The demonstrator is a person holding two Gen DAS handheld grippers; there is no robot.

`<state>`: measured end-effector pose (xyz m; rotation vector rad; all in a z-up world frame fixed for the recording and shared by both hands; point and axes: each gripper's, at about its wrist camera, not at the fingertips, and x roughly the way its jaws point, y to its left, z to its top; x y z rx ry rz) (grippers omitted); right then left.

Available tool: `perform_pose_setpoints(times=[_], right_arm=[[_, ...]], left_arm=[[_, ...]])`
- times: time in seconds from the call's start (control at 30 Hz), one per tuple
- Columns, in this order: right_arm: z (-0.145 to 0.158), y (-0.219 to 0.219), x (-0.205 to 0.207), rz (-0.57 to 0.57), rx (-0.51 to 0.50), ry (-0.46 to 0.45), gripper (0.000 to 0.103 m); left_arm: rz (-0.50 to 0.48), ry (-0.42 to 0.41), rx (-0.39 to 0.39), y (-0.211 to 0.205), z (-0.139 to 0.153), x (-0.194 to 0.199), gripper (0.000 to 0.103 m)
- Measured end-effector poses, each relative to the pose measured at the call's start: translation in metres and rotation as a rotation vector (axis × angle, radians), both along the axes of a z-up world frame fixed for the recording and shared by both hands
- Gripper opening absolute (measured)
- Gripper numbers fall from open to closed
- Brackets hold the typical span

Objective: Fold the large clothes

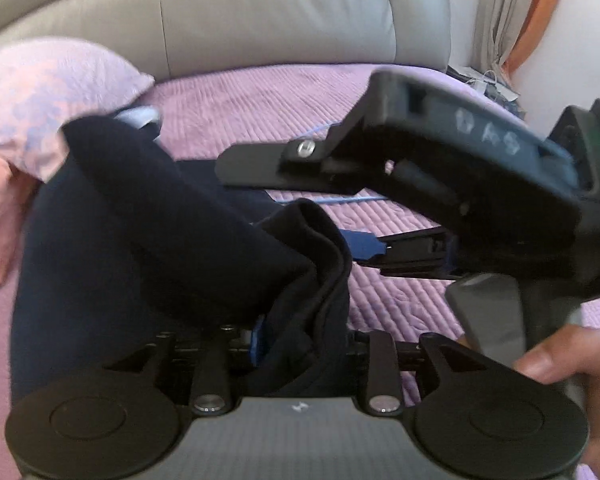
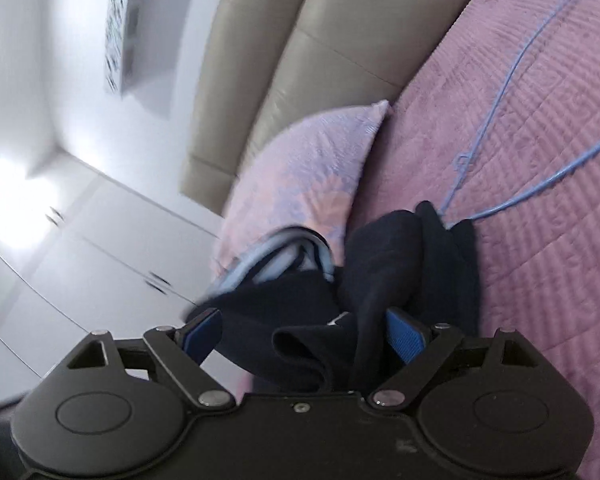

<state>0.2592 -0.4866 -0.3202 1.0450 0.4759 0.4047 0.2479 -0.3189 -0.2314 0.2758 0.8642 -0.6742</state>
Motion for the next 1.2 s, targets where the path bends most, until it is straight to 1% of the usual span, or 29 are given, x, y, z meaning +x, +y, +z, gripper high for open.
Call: perform_pose_setpoints(times=[0.03,0.07,0.17,0.27,0.3,0.33,0.37,0.4,0.47,0.53,0.57,0.6,0.63,0.67,0.7,0.73,0.8,0.83,0.87,0.9,0.93,0.97,1.0,1.03,1.07,1.1,1.13,1.17,1.2], right_arm=[[0.000,0.002,0.003,0.021,-0.011,0.009,0.103],[0.002,0.005,0.004,0.047,-0.037,0.008,0.103],[0.012,0.015,0.005,0.095,-0.130,-0.041,0.103],[0.016,0.018,0.009,0.093,-0.152,-0.017,0.103],[0.016,0.018,0.011,0.103,-0.158,-0.004,0.103],[0.017,0.019,0.014,0.117,-0.175,0.010,0.103],[0.017,0.020,0.017,0.136,-0.203,0.020,0.103],[0.019,0.023,0.019,0.153,-0.243,0.030,0.103],[0.018,0.028,0.026,0.174,-0.306,0.075,0.103],[0.011,0.035,0.033,0.166,-0.326,0.150,0.095],[0.007,0.039,0.036,0.154,-0.325,0.172,0.073],[0.004,0.041,0.037,0.126,-0.320,0.179,0.063],[0.003,0.043,0.035,0.082,-0.310,0.172,0.059],[0.002,0.044,0.034,0.047,-0.291,0.164,0.047],[0.002,0.045,0.032,0.026,-0.272,0.160,0.041],[0.003,0.047,0.031,0.005,-0.280,0.148,0.039],[0.011,0.052,0.029,-0.020,-0.313,0.126,0.033],[0.016,0.051,0.027,-0.045,-0.292,0.114,0.032],[0.022,0.049,0.026,-0.066,-0.273,0.100,0.029],[0.030,0.048,0.023,-0.086,-0.284,0.081,0.028],[0.038,0.048,0.022,-0.102,-0.320,0.069,0.028],[0.042,0.046,0.021,-0.107,-0.348,0.071,0.028],[0.042,0.043,0.024,-0.109,-0.347,0.094,0.028],[0.037,0.039,0.025,-0.106,-0.351,0.129,0.028],[0.030,0.037,0.025,-0.093,-0.365,0.173,0.028],[0.022,0.035,0.026,-0.077,-0.377,0.225,0.029],[0.016,0.033,0.027,-0.071,-0.384,0.275,0.030],[0.011,0.030,0.026,-0.084,-0.360,0.326,0.037],[0.006,0.024,0.023,-0.106,-0.289,0.368,0.041]], left_arm=[[0.001,0.010,-0.015,0.002,0.002,0.000,0.034],[0.001,0.008,-0.011,0.002,0.003,0.000,0.034],[-0.012,-0.009,0.008,-0.002,0.005,-0.004,0.034],[-0.032,0.017,-0.043,-0.002,0.009,-0.005,0.036],[-0.053,0.034,-0.063,-0.001,0.011,-0.006,0.035],[-0.095,0.087,-0.108,0.001,0.012,-0.006,0.019],[-0.113,0.142,-0.131,0.003,0.012,-0.006,0.006],[-0.127,0.196,-0.143,0.004,0.011,-0.004,0.004],[-0.120,0.233,-0.145,0.007,0.007,0.000,0.005],[-0.121,0.220,-0.127,0.013,0.004,0.002,0.006],[-0.121,0.222,-0.105,0.016,0.003,0.003,0.006],[-0.130,0.236,-0.095,0.021,0.003,0.003,0.007],[-0.139,0.242,-0.092,0.027,0.004,0.003,0.010],[-0.148,0.239,-0.092,0.033,0.007,0.000,0.013],[-0.162,0.241,-0.099,0.039,0.012,-0.002,0.014],[-0.175,0.245,-0.100,0.048,0.018,-0.005,0.015],[-0.201,0.242,-0.116,0.065,0.034,-0.011,0.029],[-0.199,0.251,-0.146,0.076,0.043,-0.012,0.043],[-0.205,0.260,-0.183,0.087,0.054,-0.013,0.052],[-0.210,0.258,-0.205,0.097,0.064,-0.014,0.053],[-0.202,0.238,-0.216,0.105,0.075,-0.015,0.055],[-0.188,0.205,-0.229,0.115,0.086,-0.015,0.062],[-0.166,0.173,-0.241,0.124,0.093,-0.014,0.069],[-0.128,0.132,-0.242,0.134,0.098,-0.010,0.081],[-0.094,0.098,-0.237,0.142,0.098,-0.004,0.083],[-0.062,0.070,-0.213,0.147,0.094,0.001,0.082],[-0.019,0.048,-0.155,0.147,0.086,0.011,0.074],[0.024,0.043,-0.077,0.145,0.071,0.022,0.055],[0.036,0.070,-0.019,0.144,0.054,0.032,0.049]])
